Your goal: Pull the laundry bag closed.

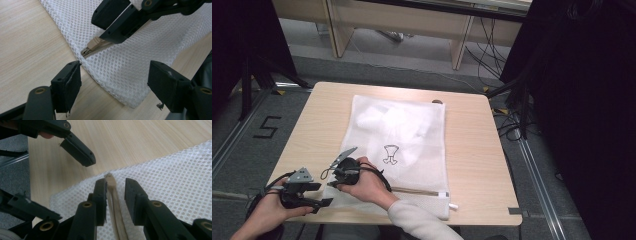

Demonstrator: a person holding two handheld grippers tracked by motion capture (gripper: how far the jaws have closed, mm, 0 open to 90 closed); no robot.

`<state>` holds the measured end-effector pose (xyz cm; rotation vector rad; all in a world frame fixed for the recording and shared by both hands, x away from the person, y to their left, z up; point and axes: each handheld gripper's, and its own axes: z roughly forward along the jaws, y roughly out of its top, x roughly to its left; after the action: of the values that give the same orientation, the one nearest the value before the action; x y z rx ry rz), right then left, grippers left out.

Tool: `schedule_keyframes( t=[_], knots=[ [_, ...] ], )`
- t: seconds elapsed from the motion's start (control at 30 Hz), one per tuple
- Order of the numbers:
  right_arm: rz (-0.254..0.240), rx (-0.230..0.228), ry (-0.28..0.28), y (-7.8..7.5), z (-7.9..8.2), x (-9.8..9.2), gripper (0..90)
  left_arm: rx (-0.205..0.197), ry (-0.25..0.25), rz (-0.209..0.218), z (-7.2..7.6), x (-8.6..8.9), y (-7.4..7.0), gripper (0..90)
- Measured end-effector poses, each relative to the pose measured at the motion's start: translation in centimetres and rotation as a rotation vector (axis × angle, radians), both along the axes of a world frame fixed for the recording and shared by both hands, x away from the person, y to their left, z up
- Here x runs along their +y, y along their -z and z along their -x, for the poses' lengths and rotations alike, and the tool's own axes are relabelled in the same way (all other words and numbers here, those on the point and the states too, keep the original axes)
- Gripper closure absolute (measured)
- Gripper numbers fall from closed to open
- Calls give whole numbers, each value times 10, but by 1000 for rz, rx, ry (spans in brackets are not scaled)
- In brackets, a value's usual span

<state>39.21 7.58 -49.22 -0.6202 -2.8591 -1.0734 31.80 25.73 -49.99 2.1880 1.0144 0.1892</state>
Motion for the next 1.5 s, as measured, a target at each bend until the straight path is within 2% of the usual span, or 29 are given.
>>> schedule_keyframes(
  t=[0.13, 0.37, 0.4, 0.67, 0.73, 0.83, 0.87, 0.9, 0.97, 1.0, 1.03, 1.1, 1.13, 1.17, 1.2, 1.27, 1.37, 1.4, 1.43, 1.5],
  knots=[
    [1, 7, -2, 2, -3, 4, 722, -6, -13, -8, 0, 0, 0, 262],
    [3, 34, 0, 6, -5, 9, 731, 5, -4, 1, 0, 0, 1, 263],
    [11, 22, -11, 8, -6, 11, 741, 5, -10, -5, 0, 0, 1, 263],
    [5, 32, -36, 9, -7, 15, 817, 19, -13, 7, 0, 0, 1, 264],
    [15, 23, -54, 7, -6, 15, 819, 13, -14, -11, 0, 0, 0, 265],
    [23, 12, -57, 6, -6, 14, 819, 13, -12, 6, 0, 1, 1, 265],
    [9, 19, -59, 5, -5, 14, 820, 12, -22, -2, -1, 1, 1, 265],
    [4, 16, -61, 3, -5, 13, 820, 22, -28, 10, -1, 0, 1, 266],
    [4, 7, -66, -1, -4, 12, 820, 14, -35, 15, -1, 0, 1, 274],
    [0, 17, -54, -4, -1, 12, 820, 14, -43, 22, -1, -1, 1, 279],
    [0, -16, -75, -9, -2, 10, 821, 13, -42, 28, -2, -1, 0, 287],
    [3, -24, -78, -11, -2, 9, 821, 9, -37, 33, -3, -1, 0, 292],
    [-6, -15, -72, -14, 0, 8, 820, 9, -38, 16, -4, -1, -1, 303],
    [-8, -30, -81, -19, 0, 6, 820, 6, -85, 77, -6, -6, 2, 336],
    [-2, -28, -75, -21, 1, 5, 821, 10, -48, 36, -9, -3, 0, 353],
    [-11, -33, -78, -22, 1, 5, 821, 11, -55, 40, -10, -4, 0, 363],
    [-6, -41, -82, -26, 1, 3, 821, 15, -83, 62, -14, -5, -1, 450],
    [-4, -42, -81, -26, 2, 2, 821, 31, -60, 65, -16, -4, -1, 472],
    [-7, -42, -81, -26, 2, 2, 821, 40, -84, 96, -16, -5, 1, 490],
    [-6, -43, -85, -27, 2, 2, 821, 68, -85, 99, -17, -4, 2, 549]
  ],
)
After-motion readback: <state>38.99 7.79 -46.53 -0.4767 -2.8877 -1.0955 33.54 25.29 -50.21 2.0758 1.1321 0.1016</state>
